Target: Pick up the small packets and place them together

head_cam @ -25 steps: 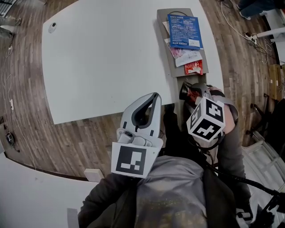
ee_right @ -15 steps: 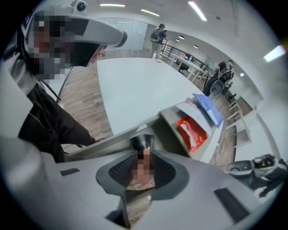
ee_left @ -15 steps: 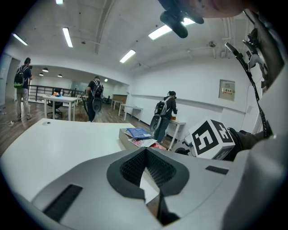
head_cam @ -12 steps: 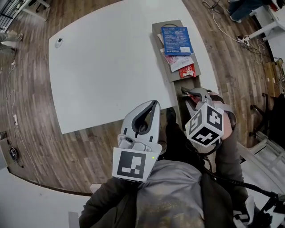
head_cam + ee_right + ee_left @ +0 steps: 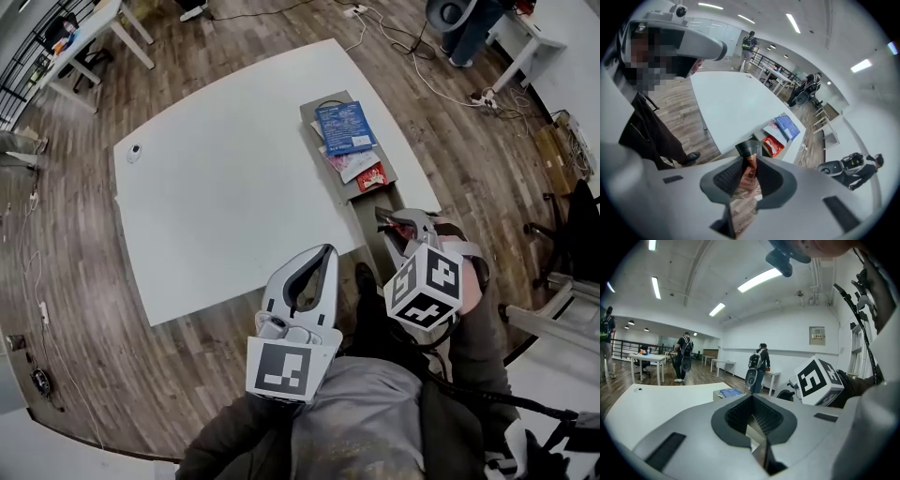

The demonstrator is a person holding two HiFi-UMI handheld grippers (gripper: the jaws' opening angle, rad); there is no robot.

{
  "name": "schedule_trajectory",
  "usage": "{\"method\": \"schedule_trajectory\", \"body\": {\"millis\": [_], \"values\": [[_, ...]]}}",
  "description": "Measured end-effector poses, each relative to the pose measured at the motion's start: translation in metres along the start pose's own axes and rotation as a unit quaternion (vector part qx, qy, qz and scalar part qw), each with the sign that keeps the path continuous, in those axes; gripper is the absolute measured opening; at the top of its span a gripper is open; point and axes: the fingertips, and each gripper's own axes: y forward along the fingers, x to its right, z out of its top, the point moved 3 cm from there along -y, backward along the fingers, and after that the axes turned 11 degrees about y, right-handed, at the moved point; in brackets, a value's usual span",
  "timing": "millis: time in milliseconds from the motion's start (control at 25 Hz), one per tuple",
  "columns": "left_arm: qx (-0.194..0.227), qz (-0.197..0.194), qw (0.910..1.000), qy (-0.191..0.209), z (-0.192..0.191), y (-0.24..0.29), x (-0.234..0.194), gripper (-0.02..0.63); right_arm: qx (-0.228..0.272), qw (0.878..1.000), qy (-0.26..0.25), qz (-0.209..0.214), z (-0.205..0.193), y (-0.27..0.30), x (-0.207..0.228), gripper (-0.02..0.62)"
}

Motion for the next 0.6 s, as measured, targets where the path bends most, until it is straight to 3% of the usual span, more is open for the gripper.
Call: {"method": "schedule_trajectory", "body": {"millis": [600], "values": [[0.053,-0.037,0.9968,0.047,0.023,-0.026,-0.021,0.002,0.018,0.996,0.032,-0.075,0.032,-0.031,-0.005,0.092]]}}
